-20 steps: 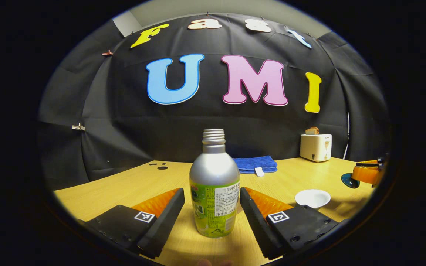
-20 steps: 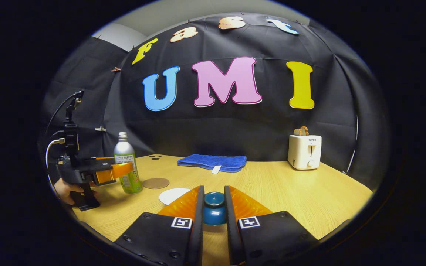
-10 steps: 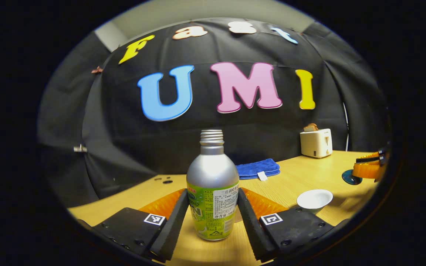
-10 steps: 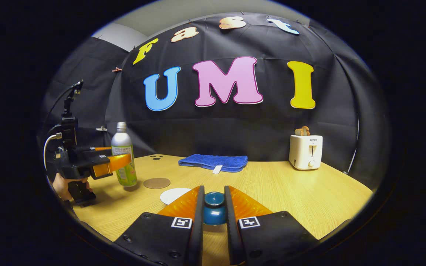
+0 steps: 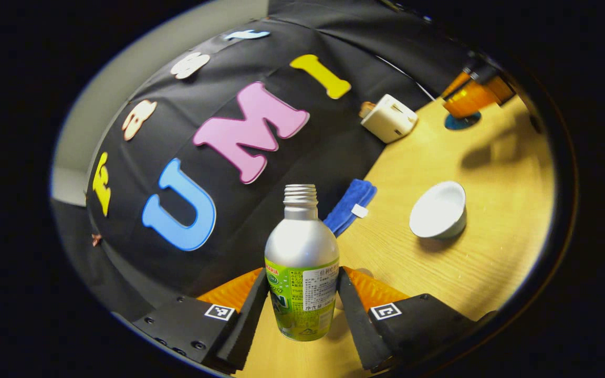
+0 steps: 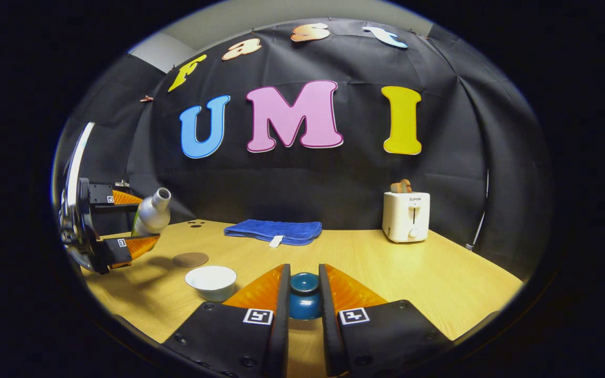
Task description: Open the teacup lid with one hand, grasp the water bottle and pour water into the teacup with the other hand; after pouring, place the water bottle on the coaster and then close the teacup lid.
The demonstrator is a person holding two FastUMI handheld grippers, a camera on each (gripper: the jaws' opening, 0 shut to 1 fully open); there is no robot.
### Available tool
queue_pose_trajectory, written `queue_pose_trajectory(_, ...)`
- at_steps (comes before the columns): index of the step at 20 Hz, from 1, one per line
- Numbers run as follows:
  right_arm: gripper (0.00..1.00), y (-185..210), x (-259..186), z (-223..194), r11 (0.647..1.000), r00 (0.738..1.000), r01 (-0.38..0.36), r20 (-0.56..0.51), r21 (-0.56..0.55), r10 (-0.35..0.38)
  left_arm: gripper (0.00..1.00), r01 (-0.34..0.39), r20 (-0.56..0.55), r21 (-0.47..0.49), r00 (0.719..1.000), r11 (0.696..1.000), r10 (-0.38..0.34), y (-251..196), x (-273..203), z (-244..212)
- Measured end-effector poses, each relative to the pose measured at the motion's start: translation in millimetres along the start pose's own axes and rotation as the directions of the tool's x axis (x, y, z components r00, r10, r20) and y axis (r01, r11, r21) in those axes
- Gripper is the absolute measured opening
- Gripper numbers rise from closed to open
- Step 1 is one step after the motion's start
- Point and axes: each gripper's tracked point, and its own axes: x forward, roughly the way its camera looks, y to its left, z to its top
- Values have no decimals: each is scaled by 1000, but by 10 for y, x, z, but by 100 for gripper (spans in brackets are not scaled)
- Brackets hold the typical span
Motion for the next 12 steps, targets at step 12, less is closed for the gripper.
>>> queue_pose_trajectory(12,31,-4,-8,4,1000,1000,1,-1,-1,-1,78,50,14,473,998,880,-65,-348,23,15)
